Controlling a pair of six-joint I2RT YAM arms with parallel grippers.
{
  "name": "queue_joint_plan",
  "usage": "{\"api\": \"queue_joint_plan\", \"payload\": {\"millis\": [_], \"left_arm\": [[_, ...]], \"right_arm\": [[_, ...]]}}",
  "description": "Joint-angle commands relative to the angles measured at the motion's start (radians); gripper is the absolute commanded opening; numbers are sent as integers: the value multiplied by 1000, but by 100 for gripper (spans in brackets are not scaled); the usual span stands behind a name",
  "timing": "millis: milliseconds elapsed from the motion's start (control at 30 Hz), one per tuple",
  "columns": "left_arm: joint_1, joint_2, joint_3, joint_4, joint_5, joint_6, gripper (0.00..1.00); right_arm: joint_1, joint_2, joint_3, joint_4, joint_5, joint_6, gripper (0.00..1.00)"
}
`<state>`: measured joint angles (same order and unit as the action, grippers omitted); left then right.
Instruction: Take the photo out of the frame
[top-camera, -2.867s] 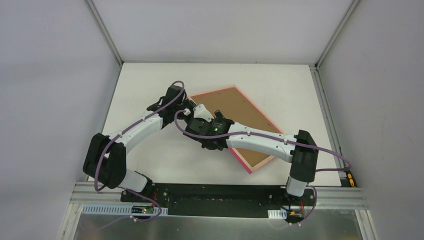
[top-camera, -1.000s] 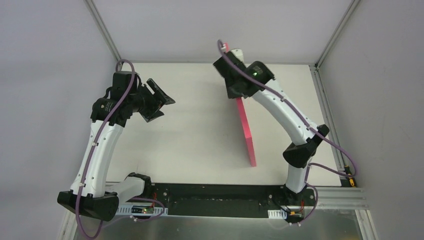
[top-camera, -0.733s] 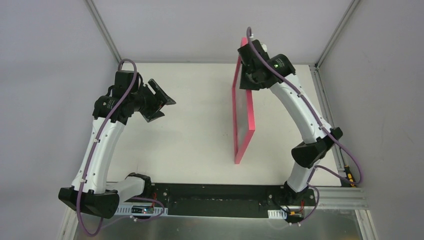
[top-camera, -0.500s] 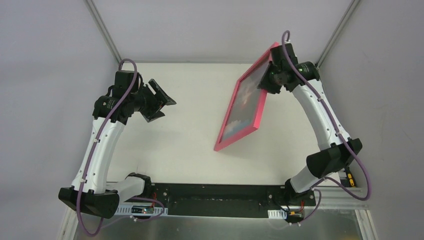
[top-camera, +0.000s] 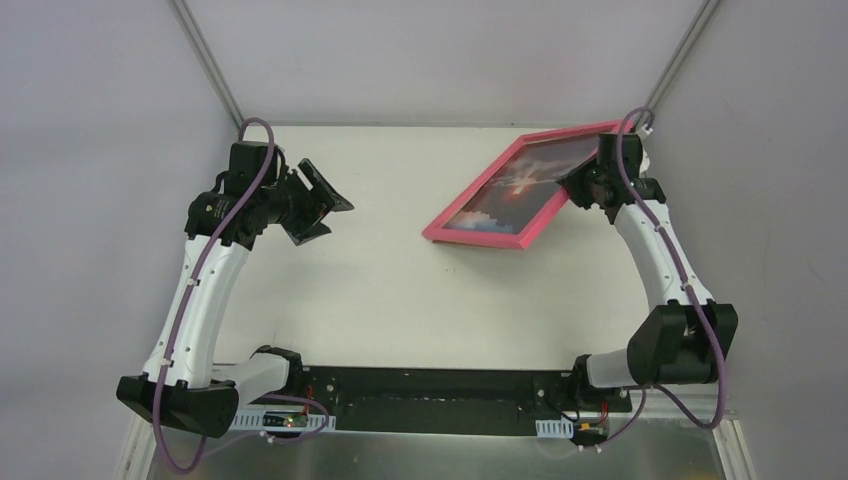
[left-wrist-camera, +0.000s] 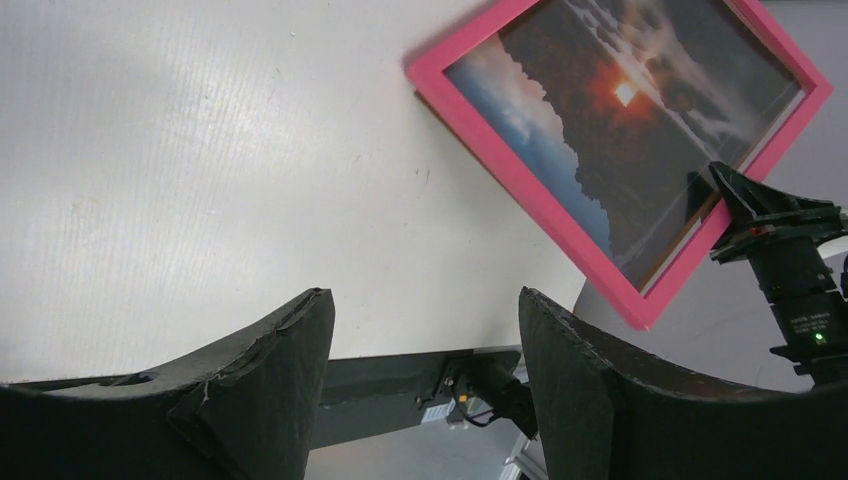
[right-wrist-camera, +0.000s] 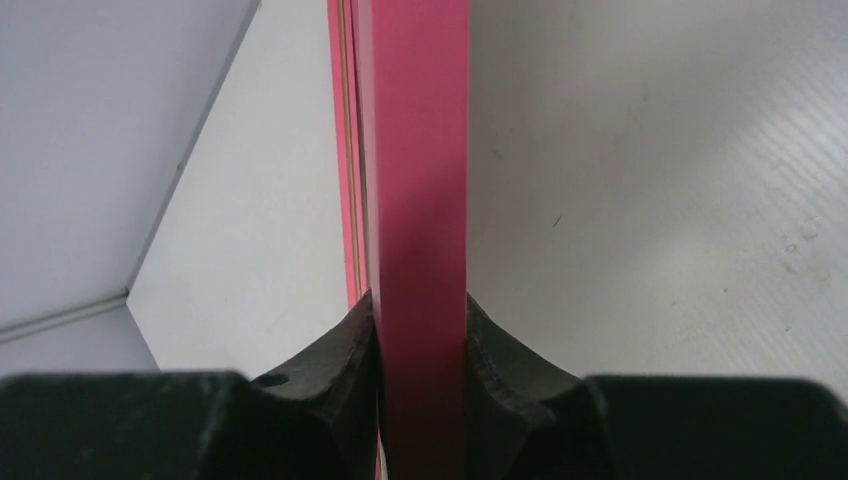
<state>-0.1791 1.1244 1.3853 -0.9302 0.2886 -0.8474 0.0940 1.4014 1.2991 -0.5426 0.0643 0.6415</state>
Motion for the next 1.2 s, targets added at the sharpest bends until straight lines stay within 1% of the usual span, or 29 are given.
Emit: {"api": "queue_joint_plan", "payload": {"millis": [0,167,367,500,567,600,633,700,800,900,933,1000,1067,1167], "left_arm": [[4,-31,0,-15,28,23,69],[4,-33,0,-19,35,25,69],[4,-33,-12,-21,36,28,68],[3,-35,-27,-21,42,26,69],[4,-36,-33,-21,49,27,69],[4,-37,-36,-21,49,25,69],[4,-40,-39,-21,50,23,69],[4,-44,-44,-21,47,18,69],[4,-50,-46,-22,42,15,69],[4,-51,-46,-21,44,12,69],[4,-48,-46,-21,46,12,69],[4,-40,-48,-21,48,10,69],[4,-25,-48,-20,51,11,69],[4,-5,-42,-19,56,14,69]], "right_arm": [[-134,1,-114,75,82,27,0],[-240,63,-166,159,43,-17,0],[-319,164,-158,198,-9,-119,0],[-367,240,-151,213,-120,-166,0],[-376,268,-149,207,-131,-193,1],[-379,274,-151,205,-135,-204,9],[-379,280,-150,197,-134,-213,26],[-379,280,-150,165,-110,-222,45],[-379,288,-116,67,-2,-225,69],[-379,318,-51,-71,92,-225,90],[-379,332,-31,-104,98,-227,95],[-379,358,0,-161,78,-230,98],[-379,363,-2,-162,45,-221,99],[-378,376,-15,-137,-47,-205,98]]}}
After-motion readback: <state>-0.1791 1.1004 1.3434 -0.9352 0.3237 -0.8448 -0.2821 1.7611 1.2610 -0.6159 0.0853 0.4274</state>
